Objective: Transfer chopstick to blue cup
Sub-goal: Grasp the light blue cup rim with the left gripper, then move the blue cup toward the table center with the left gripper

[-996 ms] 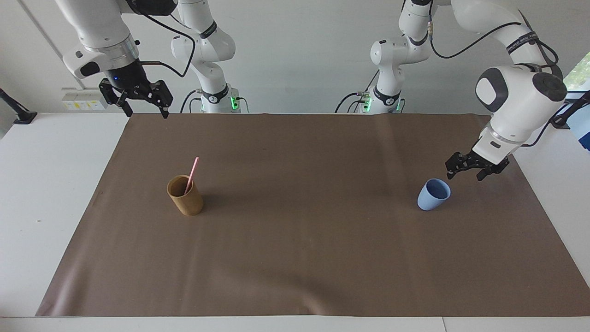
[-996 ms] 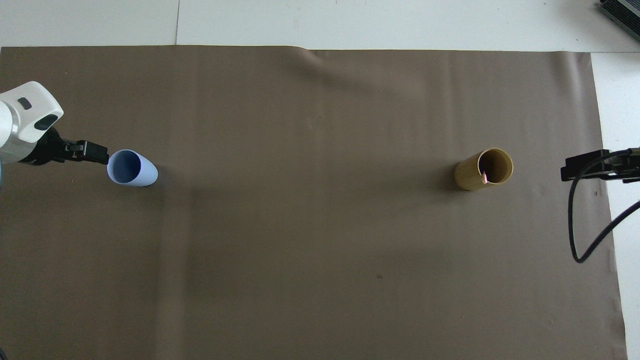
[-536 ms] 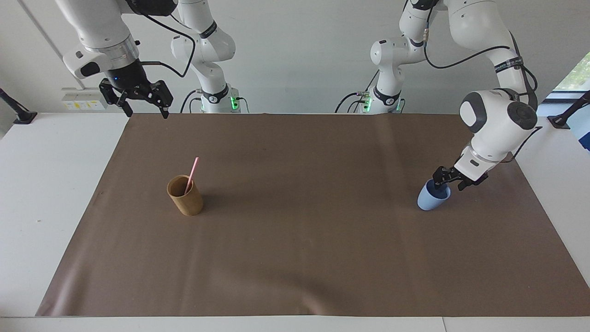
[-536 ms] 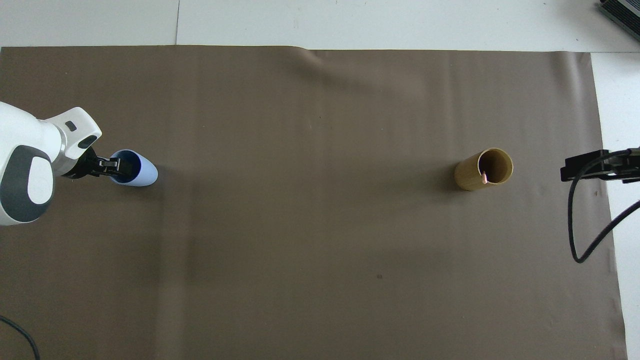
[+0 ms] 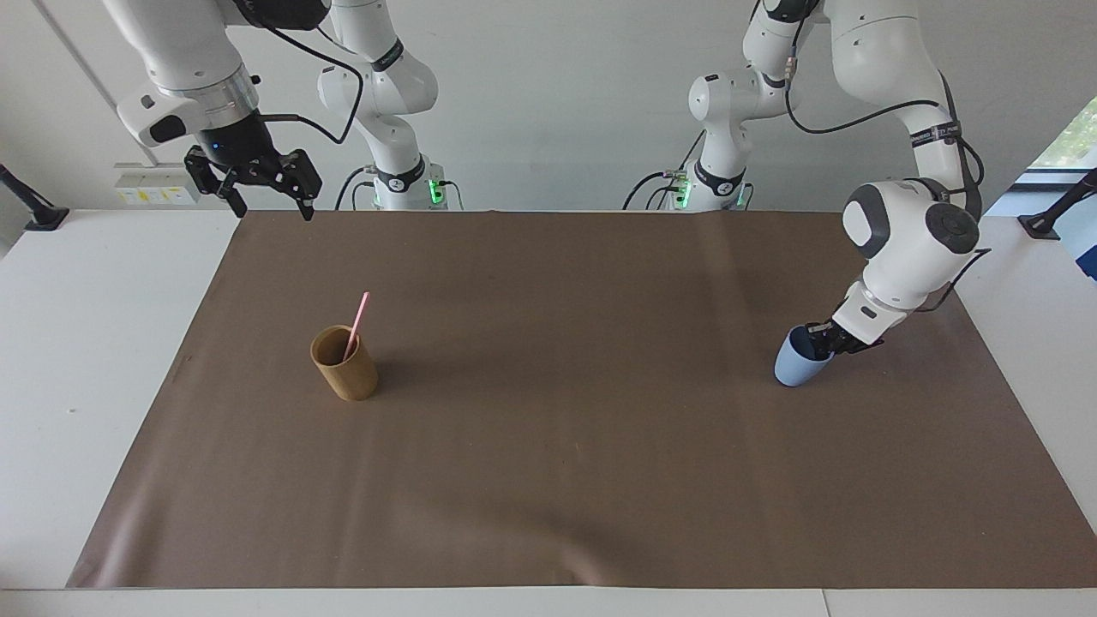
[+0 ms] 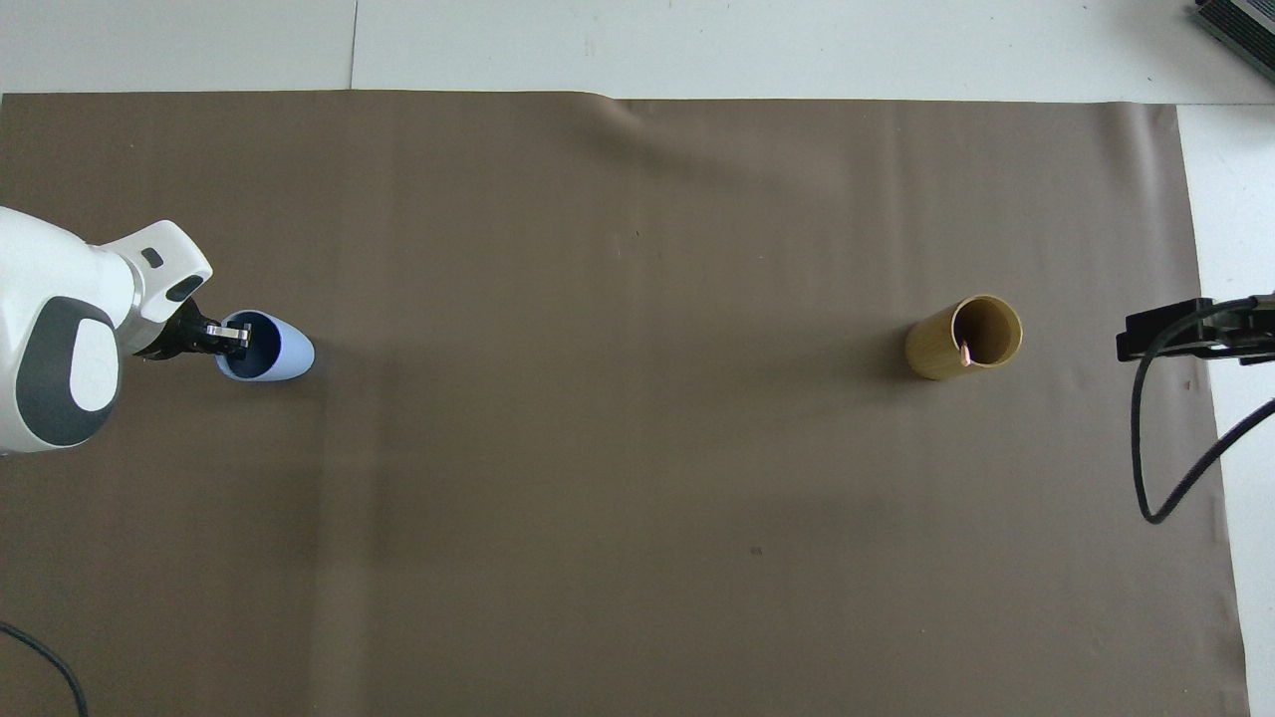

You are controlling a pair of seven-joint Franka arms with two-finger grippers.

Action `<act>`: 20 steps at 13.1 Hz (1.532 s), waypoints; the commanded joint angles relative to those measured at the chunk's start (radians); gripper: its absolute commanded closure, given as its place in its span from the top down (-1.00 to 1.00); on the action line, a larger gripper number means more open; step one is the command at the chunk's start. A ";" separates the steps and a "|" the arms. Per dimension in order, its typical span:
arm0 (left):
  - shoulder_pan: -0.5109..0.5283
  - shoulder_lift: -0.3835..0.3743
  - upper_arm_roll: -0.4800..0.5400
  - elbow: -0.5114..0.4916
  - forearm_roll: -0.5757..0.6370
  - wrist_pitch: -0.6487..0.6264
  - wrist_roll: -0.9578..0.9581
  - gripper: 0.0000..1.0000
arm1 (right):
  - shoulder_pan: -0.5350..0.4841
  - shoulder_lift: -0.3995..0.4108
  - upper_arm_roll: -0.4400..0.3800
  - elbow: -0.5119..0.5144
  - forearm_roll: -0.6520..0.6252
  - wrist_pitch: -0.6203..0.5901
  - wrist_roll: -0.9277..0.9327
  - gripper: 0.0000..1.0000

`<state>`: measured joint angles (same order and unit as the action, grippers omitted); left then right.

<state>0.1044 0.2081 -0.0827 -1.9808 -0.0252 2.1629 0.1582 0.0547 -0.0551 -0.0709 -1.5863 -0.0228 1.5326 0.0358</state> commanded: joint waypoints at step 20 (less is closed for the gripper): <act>-0.695 0.118 -0.017 0.282 -0.053 -0.146 -0.741 -1.00 | -0.009 -0.017 0.003 -0.023 0.003 0.004 -0.017 1.00</act>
<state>-0.5565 0.2583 -0.1187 -1.7995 -0.0664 2.0437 -0.5493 0.0509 -0.0551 -0.0711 -1.5901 -0.0228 1.5322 0.0358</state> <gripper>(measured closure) 0.947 0.000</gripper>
